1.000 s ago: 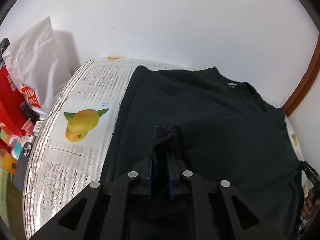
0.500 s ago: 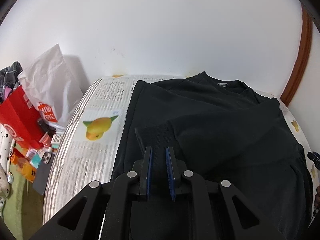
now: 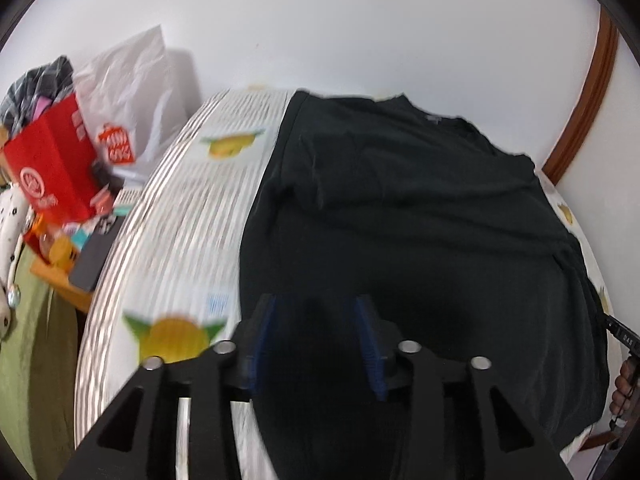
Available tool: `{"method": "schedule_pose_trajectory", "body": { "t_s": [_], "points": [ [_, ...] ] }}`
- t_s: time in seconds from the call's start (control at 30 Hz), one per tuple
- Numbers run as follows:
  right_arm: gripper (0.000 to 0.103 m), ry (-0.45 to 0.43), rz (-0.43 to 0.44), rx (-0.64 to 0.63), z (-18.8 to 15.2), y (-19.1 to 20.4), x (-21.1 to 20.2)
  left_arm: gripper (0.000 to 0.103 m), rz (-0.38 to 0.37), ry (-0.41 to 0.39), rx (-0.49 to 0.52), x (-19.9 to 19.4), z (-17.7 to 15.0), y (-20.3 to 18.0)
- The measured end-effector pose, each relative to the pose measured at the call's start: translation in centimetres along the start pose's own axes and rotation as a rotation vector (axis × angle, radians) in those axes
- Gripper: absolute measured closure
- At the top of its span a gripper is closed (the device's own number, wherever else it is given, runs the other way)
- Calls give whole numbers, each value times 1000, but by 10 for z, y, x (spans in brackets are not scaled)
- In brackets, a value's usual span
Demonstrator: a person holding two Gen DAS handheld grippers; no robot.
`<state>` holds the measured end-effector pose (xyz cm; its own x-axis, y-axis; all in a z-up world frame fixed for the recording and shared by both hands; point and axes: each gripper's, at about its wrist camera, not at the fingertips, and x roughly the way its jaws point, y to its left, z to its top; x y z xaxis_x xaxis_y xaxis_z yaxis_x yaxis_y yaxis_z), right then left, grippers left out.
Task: Fold small clothes
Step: 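Lift the hem with the left gripper while the right gripper grasps the hem, then fold the hem up toward the collar with both grippers and release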
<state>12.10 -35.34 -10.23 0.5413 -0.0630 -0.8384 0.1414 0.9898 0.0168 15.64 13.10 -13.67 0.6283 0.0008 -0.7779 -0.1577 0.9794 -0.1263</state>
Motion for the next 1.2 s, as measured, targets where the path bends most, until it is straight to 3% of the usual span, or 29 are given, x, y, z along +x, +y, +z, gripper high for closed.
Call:
{"method": "schedule_pose_trajectory", "body": {
  "t_s": [0.1, 0.47, 0.57, 0.63, 0.7, 0.73, 0.77, 0.9, 1.07, 1.2],
  "points": [
    [37, 13, 16, -4, -18, -2, -1, 47, 4, 12, -4, -9, -25, 7],
    [38, -18, 29, -82, -69, 10, -20, 45, -28, 63, 39, -20, -95, -2],
    [43, -43, 27, -67, -74, 17, -22, 45, 7, 38, 70, -19, -102, -13],
    [54, -58, 38, -65, -74, 23, -23, 49, 27, 31, 73, -18, -103, -19],
    [67, -63, 36, -60, -72, 29, -21, 67, 55, 21, 64, -17, -101, -22],
    [83, -63, 49, -64, -72, 33, -22, 74, 66, 24, 52, -17, -99, -22],
    [89, -62, 53, -68, -71, 35, -23, 93, 65, 28, 46, -17, -97, -22],
    [93, -100, 61, -85, -69, 34, -37, 96, 28, 18, 17, -27, -91, -17],
    [94, -169, 188, -17, -61, 7, -76, 96, -77, -88, -14, -70, -82, -5],
    [94, -245, 224, -13, -55, -1, -110, 97, -145, -167, -20, -103, -75, 0]
  ]
}}
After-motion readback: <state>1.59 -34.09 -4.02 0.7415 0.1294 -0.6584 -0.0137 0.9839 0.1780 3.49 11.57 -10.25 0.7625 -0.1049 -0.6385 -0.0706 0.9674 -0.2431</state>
